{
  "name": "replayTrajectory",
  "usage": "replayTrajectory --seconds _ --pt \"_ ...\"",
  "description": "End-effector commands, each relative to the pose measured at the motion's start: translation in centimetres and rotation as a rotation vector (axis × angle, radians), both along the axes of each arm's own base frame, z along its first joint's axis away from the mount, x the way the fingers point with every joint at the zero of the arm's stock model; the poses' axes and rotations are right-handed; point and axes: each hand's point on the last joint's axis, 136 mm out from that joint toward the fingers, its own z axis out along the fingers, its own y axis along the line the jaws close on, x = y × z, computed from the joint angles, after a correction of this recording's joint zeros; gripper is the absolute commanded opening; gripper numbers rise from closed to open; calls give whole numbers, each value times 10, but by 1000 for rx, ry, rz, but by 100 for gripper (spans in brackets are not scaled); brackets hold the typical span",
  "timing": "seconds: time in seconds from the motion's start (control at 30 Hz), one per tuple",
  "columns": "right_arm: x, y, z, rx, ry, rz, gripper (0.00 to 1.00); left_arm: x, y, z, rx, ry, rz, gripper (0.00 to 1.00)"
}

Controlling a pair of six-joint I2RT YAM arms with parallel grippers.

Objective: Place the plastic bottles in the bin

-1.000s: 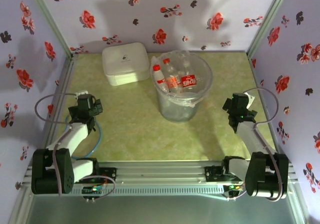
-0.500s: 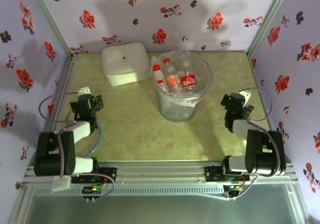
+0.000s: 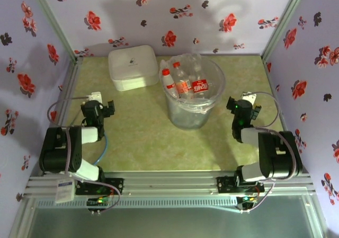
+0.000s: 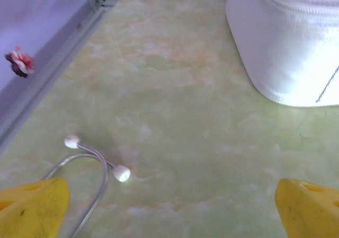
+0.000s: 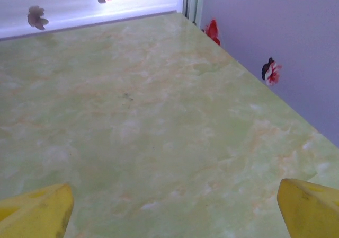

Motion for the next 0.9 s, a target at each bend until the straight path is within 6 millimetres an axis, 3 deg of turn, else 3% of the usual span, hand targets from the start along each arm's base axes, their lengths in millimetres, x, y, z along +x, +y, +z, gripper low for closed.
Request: replayTrajectory --seconds 0.0,0.13,0.2,0.27,0.87 --pt "10 7 5 -21 -37 24 99 9 -5 15 -3 -85 -33 100" --pt "6 7 -13 -10 -32 35 99 9 -9 14 5 -98 -55 100" --pt "9 5 -3 -2 -79 26 99 9 -9 14 3 -95 -55 100" --pt "7 2 -12 19 -23 17 99 9 -9 13 1 -92 -54 100" --pt "10 3 -9 27 -44 34 99 9 -9 13 -1 -92 -55 100"
